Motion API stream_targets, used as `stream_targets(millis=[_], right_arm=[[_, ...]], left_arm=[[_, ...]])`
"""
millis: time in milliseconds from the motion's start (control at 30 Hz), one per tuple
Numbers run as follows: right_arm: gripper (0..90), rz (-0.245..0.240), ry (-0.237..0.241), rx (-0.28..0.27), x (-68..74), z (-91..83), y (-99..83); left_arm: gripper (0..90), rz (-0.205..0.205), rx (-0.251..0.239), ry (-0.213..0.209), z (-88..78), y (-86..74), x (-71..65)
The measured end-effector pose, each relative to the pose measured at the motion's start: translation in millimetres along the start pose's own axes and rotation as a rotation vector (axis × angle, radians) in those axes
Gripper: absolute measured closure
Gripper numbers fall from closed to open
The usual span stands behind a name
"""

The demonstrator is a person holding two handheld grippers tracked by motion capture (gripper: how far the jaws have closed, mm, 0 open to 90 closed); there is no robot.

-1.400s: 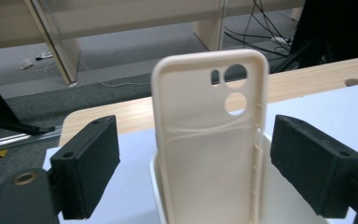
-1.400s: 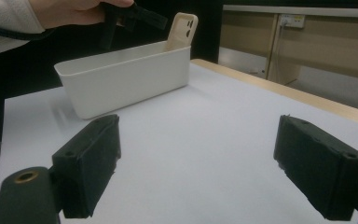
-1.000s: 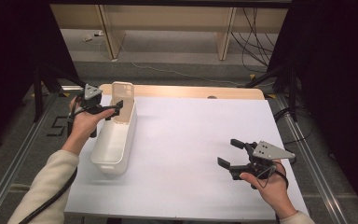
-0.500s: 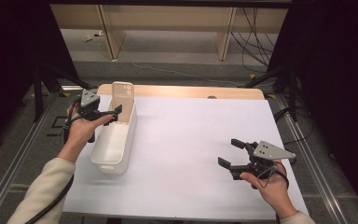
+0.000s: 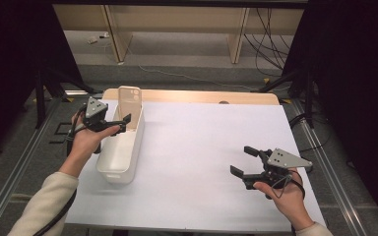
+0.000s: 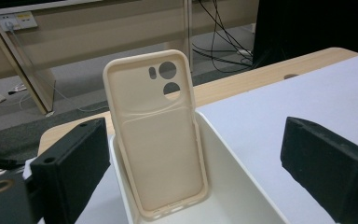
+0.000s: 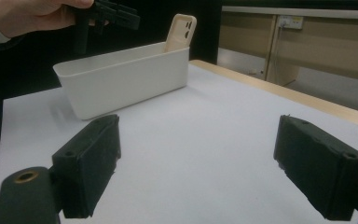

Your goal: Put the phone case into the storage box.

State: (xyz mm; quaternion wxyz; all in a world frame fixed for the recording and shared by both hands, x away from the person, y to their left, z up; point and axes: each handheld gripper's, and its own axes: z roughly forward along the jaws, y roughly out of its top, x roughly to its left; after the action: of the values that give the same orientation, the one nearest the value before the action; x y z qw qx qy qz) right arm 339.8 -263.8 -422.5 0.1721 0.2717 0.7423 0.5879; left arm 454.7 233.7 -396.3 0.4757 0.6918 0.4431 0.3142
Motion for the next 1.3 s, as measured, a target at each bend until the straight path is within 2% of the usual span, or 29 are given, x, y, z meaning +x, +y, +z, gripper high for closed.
stream_targets(millis=[167, 200, 467, 767, 800, 1000, 1033, 1233, 1300], right_arm=[[15.9, -0.001, 0.001, -0.004, -0.2, -0.4, 0.0], [15.9, -0.029, -0.005, -0.025, -1.8, 0.6, 0.1], [15.9, -0.026, -0.010, -0.015, -1.6, -0.7, 0.8], [15.9, -0.023, -0.007, -0.037, -1.1, 1.3, 0.4], [15.9, -0.021, -0.010, -0.021, -0.9, -0.1, 0.8], [15.9, -0.024, -0.009, -0.032, -1.0, 1.0, 0.5], [15.9, -0.026, -0.016, -0.015, -1.0, -0.6, 1.0], [15.9, -0.023, -0.011, -0.025, -0.9, 0.5, 0.7], [15.9, -0.025, -0.015, -0.012, -0.7, -0.3, 1.1]], left_arm=[[7.9, -0.001, -0.003, -0.011, -3.1, -1.1, -4.0], [8.0, 0.000, -0.002, -0.011, -4.1, -1.0, -4.8], [8.0, 0.007, -0.015, -0.034, -9.2, -0.8, -11.4], [7.9, 0.012, -0.028, -0.060, -16.5, -1.3, -19.6], [7.9, 0.010, -0.031, -0.062, -17.3, -1.5, -20.7], [7.9, 0.009, -0.040, -0.076, -22.9, -3.2, -25.4], [8.0, 0.011, -0.040, -0.075, -24.1, -3.5, -25.9], [8.0, 0.017, -0.046, -0.089, -28.7, -5.2, -29.7], [8.0, 0.019, -0.049, -0.091, -30.3, -5.6, -30.8]])
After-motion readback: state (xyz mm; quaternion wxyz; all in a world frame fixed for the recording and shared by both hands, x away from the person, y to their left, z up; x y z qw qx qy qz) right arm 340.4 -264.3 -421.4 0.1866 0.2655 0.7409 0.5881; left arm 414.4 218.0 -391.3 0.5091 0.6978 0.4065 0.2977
